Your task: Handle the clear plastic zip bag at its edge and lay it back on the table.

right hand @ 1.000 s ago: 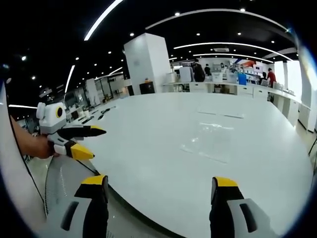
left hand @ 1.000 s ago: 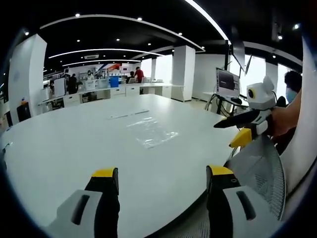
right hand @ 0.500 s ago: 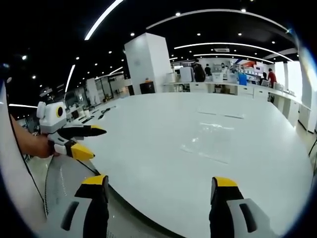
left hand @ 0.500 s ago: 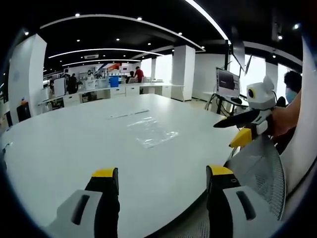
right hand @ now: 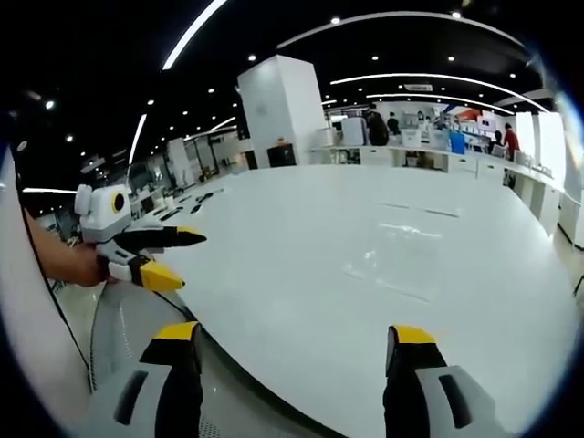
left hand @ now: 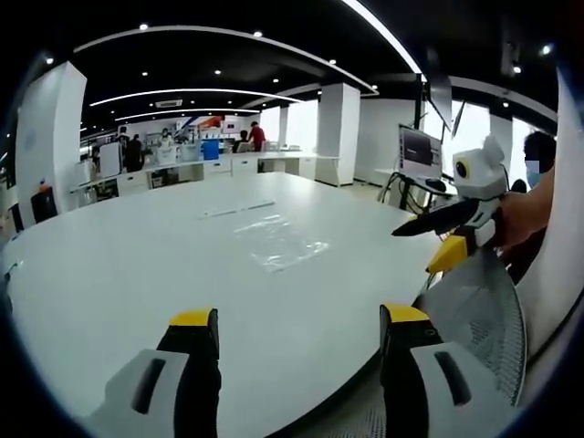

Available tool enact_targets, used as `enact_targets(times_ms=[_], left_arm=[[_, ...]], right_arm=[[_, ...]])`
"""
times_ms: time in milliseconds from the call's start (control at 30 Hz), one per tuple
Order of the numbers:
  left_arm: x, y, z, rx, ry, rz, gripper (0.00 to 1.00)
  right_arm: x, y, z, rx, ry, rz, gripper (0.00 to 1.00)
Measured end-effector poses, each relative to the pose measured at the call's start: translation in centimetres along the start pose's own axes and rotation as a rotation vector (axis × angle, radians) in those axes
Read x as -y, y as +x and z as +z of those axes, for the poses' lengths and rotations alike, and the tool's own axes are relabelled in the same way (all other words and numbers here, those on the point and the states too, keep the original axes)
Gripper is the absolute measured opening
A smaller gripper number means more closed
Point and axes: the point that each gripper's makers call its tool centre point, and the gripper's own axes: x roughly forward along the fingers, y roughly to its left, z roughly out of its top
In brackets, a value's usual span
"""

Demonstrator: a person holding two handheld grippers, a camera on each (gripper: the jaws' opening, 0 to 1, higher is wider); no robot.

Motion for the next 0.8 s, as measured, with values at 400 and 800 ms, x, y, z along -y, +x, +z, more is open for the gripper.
enact_targets(times_ms=[400, 800], left_arm=[[0.0, 0.0, 0.1, 0.001, -0.002, 0.006, 0.69], [0.0, 0.0, 0.1, -0.003, 0.0, 0.012, 0.69]], right_arm=[[1.5, 0.2, 1.2, -0.011, -0.029, 0.01, 0.78], [3.6, 0.9, 0.9, -0.047, -0.109, 0.001, 0.72]])
